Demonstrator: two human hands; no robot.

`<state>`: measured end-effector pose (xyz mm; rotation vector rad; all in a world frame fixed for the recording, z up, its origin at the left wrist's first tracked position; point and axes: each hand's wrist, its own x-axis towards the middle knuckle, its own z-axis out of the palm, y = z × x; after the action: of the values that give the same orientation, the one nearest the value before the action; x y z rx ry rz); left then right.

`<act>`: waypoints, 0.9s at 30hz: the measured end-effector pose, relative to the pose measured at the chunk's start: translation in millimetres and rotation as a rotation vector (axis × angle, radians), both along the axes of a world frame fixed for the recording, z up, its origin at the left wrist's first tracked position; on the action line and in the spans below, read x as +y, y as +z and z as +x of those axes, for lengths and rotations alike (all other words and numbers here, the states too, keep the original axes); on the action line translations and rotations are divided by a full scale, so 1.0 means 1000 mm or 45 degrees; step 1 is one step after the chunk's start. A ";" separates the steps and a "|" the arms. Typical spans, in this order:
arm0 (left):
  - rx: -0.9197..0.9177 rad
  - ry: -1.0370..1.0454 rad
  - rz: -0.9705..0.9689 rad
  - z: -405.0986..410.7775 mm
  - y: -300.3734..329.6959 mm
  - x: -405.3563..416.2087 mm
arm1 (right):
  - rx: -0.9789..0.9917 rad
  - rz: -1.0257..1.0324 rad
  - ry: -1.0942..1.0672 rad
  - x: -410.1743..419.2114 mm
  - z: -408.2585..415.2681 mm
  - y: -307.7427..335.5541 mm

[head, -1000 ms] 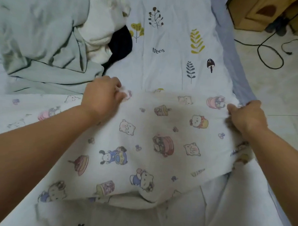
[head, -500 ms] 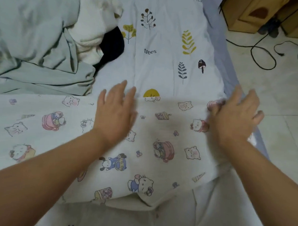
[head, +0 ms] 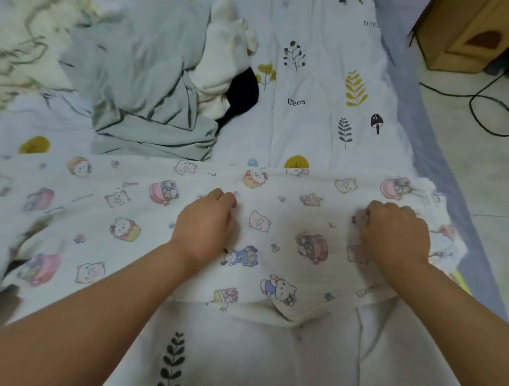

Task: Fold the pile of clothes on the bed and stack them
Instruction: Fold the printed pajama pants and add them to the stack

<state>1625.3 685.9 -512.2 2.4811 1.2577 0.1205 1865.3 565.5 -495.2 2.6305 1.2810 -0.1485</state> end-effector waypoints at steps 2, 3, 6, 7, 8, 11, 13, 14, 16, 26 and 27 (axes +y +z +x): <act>0.005 0.010 -0.017 -0.022 0.009 -0.006 | 0.091 0.081 0.126 -0.002 -0.019 0.006; 0.040 0.007 -0.026 -0.033 0.011 -0.009 | 0.148 0.115 0.179 -0.003 -0.029 0.009; 0.164 0.038 -0.036 -0.070 0.013 -0.012 | 0.320 0.201 0.349 -0.005 -0.065 0.015; 0.183 0.070 -0.029 -0.082 0.014 -0.013 | 0.361 0.208 0.410 -0.005 -0.077 0.015; 0.187 0.106 -0.023 -0.095 0.014 -0.012 | 0.385 0.191 0.469 -0.005 -0.090 0.015; 0.186 0.204 -0.010 -0.132 0.014 -0.007 | 0.407 0.109 0.602 -0.001 -0.126 0.008; 0.203 0.227 0.007 -0.156 0.015 0.002 | 0.450 0.106 0.619 0.004 -0.148 0.002; 0.224 0.223 0.029 -0.168 0.015 0.008 | 0.457 0.120 0.612 0.006 -0.159 0.000; 0.290 0.242 0.089 -0.191 0.013 0.020 | 0.453 0.148 0.597 0.011 -0.181 -0.006; 0.452 0.364 -0.187 -0.296 0.001 0.089 | 0.332 0.075 0.467 0.051 -0.269 -0.020; 0.475 0.316 -0.253 -0.300 0.002 0.095 | 0.326 0.061 0.450 0.059 -0.276 -0.018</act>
<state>1325.5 781.2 -510.5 2.2333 1.6356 -0.4048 1589.1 624.3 -512.8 2.4306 1.8298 -0.4103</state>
